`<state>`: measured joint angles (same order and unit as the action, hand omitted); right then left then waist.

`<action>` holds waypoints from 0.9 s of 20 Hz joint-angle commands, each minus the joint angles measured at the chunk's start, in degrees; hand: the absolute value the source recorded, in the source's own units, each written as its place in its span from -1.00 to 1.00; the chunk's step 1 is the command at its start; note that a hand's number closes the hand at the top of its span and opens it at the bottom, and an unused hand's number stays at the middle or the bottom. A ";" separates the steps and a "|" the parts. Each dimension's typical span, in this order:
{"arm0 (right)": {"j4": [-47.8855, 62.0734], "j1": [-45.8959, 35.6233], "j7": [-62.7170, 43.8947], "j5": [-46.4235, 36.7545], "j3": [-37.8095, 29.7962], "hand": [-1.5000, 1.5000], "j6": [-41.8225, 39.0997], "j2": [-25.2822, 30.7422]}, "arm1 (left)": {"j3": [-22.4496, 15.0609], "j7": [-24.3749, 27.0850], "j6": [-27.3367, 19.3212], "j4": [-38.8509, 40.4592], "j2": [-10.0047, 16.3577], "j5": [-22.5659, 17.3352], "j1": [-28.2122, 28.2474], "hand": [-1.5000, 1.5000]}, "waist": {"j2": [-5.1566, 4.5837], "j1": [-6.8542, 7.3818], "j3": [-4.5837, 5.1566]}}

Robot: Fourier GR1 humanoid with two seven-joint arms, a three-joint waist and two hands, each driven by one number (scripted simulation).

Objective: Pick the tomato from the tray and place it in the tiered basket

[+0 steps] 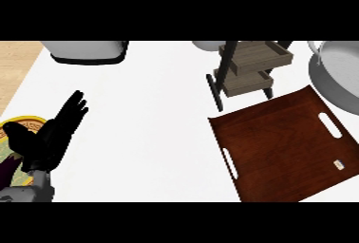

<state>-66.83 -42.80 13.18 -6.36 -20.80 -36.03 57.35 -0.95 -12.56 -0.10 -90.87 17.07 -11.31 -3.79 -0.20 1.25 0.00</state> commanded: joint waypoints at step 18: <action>-0.04 -23.63 -25.98 -2.50 14.06 1.00 2.89 -17.25 | 2.02 1.65 1.95 3.26 -1.47 2.13 -0.47 0.00 | 0.21 -0.80 0.04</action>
<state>-66.14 -66.41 -10.96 -7.21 -8.23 -34.41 42.55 0.60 -11.25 0.93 -88.13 15.47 -9.39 -4.64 0.03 0.57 0.07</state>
